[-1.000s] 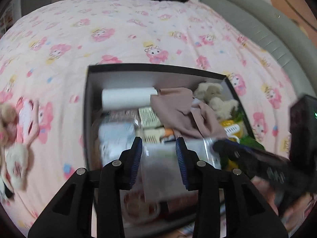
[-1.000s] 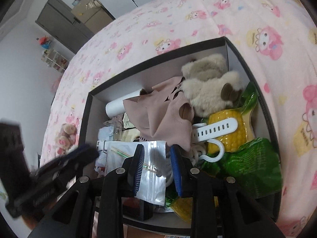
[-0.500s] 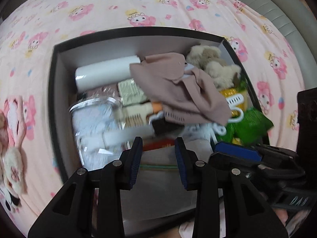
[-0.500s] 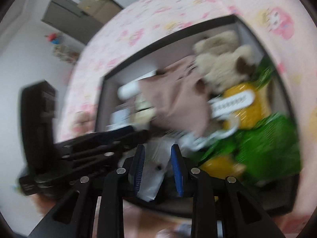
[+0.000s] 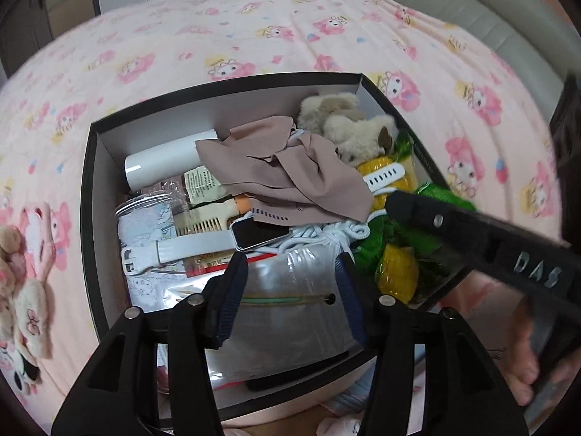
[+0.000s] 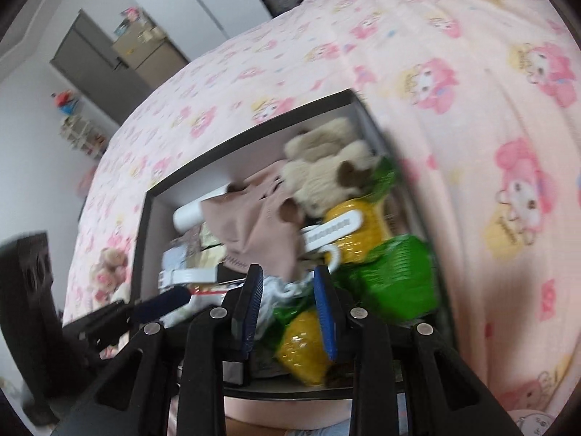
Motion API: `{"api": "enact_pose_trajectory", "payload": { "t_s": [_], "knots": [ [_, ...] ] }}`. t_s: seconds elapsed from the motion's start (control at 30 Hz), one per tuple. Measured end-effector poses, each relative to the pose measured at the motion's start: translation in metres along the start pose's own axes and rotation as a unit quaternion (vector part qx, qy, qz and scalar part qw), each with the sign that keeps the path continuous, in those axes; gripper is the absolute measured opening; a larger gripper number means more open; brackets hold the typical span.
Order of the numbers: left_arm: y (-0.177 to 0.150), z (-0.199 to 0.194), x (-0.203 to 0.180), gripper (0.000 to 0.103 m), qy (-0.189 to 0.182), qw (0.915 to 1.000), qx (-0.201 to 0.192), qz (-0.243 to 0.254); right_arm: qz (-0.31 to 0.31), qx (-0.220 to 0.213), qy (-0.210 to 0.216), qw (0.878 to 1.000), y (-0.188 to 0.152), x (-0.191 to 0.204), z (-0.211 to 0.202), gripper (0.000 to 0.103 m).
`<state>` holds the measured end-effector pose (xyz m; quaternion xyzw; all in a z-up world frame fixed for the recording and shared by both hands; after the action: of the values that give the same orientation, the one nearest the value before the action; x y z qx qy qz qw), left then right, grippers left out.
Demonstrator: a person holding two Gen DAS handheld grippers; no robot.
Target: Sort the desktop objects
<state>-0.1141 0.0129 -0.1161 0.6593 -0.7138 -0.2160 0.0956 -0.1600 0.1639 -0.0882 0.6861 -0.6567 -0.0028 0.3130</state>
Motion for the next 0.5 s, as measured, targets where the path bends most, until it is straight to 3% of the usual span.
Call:
{"api": "enact_pose_trajectory", "payload": {
  "t_s": [0.1, 0.17, 0.27, 0.3, 0.5],
  "knots": [
    [-0.001, 0.008, -0.002, 0.052, 0.028, 0.9995, 0.014, 0.005, 0.0, -0.002, -0.012, 1.0, 0.002, -0.001, -0.001, 0.034],
    [-0.004, 0.008, 0.001, 0.058, 0.048, 0.9988, 0.013, 0.008, -0.014, 0.005, -0.016, 1.0, 0.002, 0.004, 0.002, 0.034],
    [-0.008, -0.004, 0.013, 0.053, 0.116, 0.9933, 0.001, 0.004, -0.035, 0.016, -0.019, 0.999, -0.003, 0.013, 0.008, 0.034],
    [-0.009, -0.007, 0.016, 0.053, 0.119, 0.9929, -0.003, 0.002, -0.042, 0.017, -0.021, 0.999, -0.004, 0.015, 0.009, 0.034],
    [-0.013, -0.017, 0.03, 0.053, 0.037, 0.9989, -0.013, -0.027, -0.075, 0.02, -0.031, 0.996, -0.009, 0.027, 0.012, 0.034]
  ]
}}
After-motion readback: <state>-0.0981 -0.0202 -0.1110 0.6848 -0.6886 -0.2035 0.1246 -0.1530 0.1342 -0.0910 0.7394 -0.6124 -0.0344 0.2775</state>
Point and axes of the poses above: each gripper's, at about its wrist camera, not at the fingertips, and z roughly the way its jaws point, x to its left, y to its top, the point moved 1 cm from there along z, roughly the way its jaws point
